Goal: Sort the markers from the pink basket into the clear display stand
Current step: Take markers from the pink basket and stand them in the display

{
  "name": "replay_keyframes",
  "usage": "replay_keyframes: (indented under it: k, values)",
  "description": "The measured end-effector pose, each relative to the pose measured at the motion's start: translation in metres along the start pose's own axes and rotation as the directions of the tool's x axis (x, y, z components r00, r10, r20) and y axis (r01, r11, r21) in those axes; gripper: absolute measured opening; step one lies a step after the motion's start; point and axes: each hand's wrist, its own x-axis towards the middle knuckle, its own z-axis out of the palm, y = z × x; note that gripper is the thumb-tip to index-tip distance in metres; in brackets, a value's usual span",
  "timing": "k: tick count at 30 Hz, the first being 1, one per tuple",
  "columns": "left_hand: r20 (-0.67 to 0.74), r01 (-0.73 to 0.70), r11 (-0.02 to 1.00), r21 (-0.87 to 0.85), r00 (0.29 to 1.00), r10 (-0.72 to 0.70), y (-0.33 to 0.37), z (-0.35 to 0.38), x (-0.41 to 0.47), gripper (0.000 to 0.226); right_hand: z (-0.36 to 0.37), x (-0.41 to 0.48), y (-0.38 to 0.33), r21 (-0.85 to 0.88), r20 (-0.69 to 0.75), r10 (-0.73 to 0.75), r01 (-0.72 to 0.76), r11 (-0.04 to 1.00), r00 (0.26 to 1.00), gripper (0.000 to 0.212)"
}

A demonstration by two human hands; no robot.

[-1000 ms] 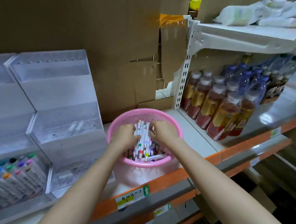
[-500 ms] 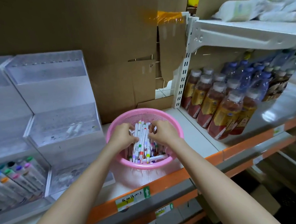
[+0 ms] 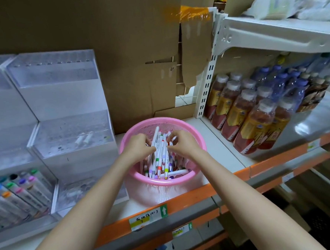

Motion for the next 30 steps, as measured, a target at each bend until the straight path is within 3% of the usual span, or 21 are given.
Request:
replay_keyframes:
  k: [3, 8, 12, 16, 21, 25, 30]
  values:
    - [-0.017, 0.006, 1.0, -0.017, 1.0, -0.006, 0.0, -0.001, -0.001, 0.015, -0.001, -0.003, -0.001, 0.035, 0.007, -0.012, 0.012, 0.999, 1.0, 0.03]
    - [-0.053, -0.061, 0.996, -0.063, 0.997, 0.058, -0.001, -0.003, -0.002, 0.045, -0.003, -0.004, -0.004, 0.149, -0.001, -0.03, 0.03, 0.988, 1.0, 0.059]
    - [-0.086, -0.047, 0.968, -0.248, 0.996, 0.027, 0.0, -0.008, 0.001, 0.028, -0.005, -0.003, -0.006, 0.205, -0.068, -0.033, 0.047, 0.978, 0.997, 0.067]
    - [-0.244, -0.092, 0.968, -0.233, 0.969, 0.033, -0.001, -0.008, -0.001, 0.011, -0.006, -0.007, -0.007, 0.27, -0.098, -0.032, 0.058, 0.961, 0.995, 0.063]
    - [-0.326, -0.216, 0.95, -0.228, 0.936, 0.134, -0.002, -0.011, -0.014, 0.013, -0.004, -0.022, -0.017, 0.301, -0.198, -0.084, 0.142, 0.943, 0.977, 0.046]
    - [-0.398, -0.369, 0.908, -0.197, 0.877, 0.27, -0.004, -0.02, -0.032, 0.029, 0.002, -0.037, -0.04, 0.329, -0.263, -0.118, 0.204, 0.922, 0.958, 0.034]
    - [-0.404, -0.514, 0.835, -0.197, 0.819, 0.408, -0.007, -0.045, -0.073, 0.06, 0.012, -0.059, -0.082, 0.334, -0.375, -0.178, 0.312, 0.889, 0.91, 0.035]
